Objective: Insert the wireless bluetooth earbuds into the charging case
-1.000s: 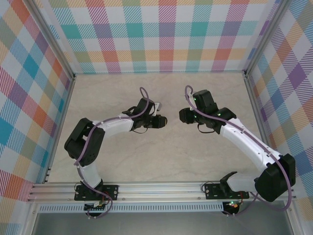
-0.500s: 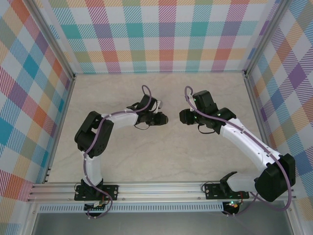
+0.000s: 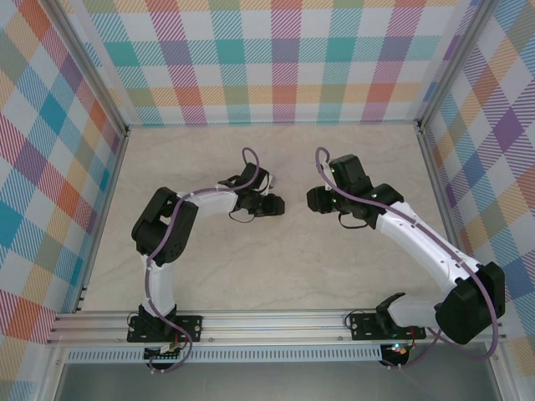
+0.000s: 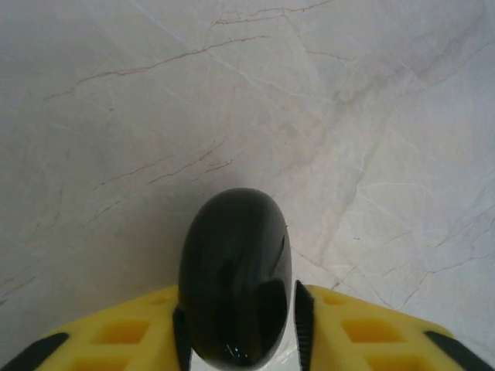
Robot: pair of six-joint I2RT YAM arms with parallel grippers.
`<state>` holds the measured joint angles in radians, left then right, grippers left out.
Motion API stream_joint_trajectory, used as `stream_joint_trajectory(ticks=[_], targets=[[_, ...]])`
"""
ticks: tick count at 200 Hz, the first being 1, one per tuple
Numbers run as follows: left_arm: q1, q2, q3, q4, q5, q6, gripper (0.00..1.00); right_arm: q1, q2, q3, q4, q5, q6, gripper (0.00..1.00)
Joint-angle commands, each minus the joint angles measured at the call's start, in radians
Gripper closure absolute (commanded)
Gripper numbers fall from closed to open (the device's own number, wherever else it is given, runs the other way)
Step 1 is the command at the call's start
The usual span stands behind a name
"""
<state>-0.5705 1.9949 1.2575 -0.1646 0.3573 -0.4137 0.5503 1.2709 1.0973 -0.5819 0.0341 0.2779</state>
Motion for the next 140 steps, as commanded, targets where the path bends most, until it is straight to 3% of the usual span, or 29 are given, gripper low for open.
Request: stream_joint_trajectory(ticks=[1,28,51,100,140], targets=[[0.012,-0.014,0.007,-0.042,-0.032,0.014,0.48,0.002,0.008,-0.004,-0.018,0.030,0.011,0.63],[0.014,-0.057,-0.007,-0.071,-0.085,0.046,0.35,0.000,0.007,-0.008,-0.023,0.106,0.024,0.60],[0.017,-0.121,-0.028,-0.100,-0.167,0.075,0.24,-0.004,0.010,-0.010,-0.046,0.251,0.056,0.59],[0.028,-0.295,-0.083,-0.189,-0.374,0.136,0.16,-0.035,0.004,-0.061,-0.060,0.566,0.091,0.48],[0.040,-0.440,-0.155,-0.189,-0.548,0.198,0.13,-0.095,-0.036,-0.180,0.112,0.744,0.031,0.34]])
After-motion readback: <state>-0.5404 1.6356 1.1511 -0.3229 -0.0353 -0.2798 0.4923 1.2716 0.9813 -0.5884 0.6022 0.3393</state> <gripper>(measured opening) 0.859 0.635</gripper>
